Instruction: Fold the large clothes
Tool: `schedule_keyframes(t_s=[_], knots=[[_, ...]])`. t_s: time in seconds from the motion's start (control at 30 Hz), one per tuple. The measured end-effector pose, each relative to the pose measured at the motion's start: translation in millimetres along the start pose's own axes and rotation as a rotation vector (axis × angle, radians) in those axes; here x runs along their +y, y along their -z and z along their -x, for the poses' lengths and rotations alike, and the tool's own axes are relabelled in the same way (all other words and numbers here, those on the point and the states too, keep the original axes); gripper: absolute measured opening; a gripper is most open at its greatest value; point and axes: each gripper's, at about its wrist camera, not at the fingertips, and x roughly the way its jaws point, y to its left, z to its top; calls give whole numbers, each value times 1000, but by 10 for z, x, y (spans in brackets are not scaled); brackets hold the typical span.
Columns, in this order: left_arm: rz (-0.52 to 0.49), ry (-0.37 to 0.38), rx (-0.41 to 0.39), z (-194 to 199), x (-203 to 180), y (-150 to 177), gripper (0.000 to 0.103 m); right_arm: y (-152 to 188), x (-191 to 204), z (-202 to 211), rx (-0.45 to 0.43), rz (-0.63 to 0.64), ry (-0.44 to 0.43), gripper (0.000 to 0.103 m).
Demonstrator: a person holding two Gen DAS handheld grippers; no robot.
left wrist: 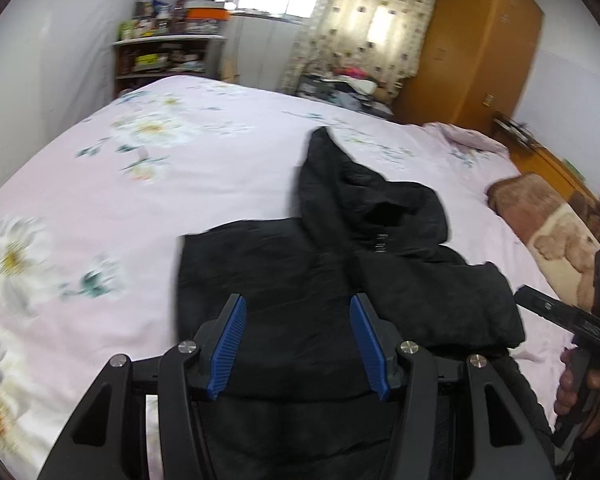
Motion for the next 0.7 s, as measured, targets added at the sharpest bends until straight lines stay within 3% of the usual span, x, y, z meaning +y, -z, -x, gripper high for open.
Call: schedule_keyframes(t_s=[0.13, 0.2, 0.27, 0.3, 0.33, 0.4, 0.53, 0.7], knots=[[-46, 75, 29, -312, -373, -68, 56, -3, -682, 21, -20, -144, 176, 61], [-69, 102, 57, -538, -559, -70, 56, 51, -946, -50, -1, -181, 248, 53], [-100, 104, 95, -771, -703, -8, 50, 115, -1071, -148, 30, -211, 247, 51], [-113, 92, 126, -896, -744, 43, 40, 159, -1094, -221, 51, -210, 244, 51], [-123, 68, 163, -1026, -765, 111, 37, 208, -1089, -295, 70, -198, 244, 51], [-123, 32, 197, -1173, -718, 265, 37, 285, -1073, -389, 89, -176, 245, 51], [-129, 0, 187, -1198, -632, 422, 37, 385, -1046, -535, 106, -144, 244, 51], [-88, 2, 212, -1052, -641, 309, 35, 290, -1012, -470, 115, -115, 251, 51]])
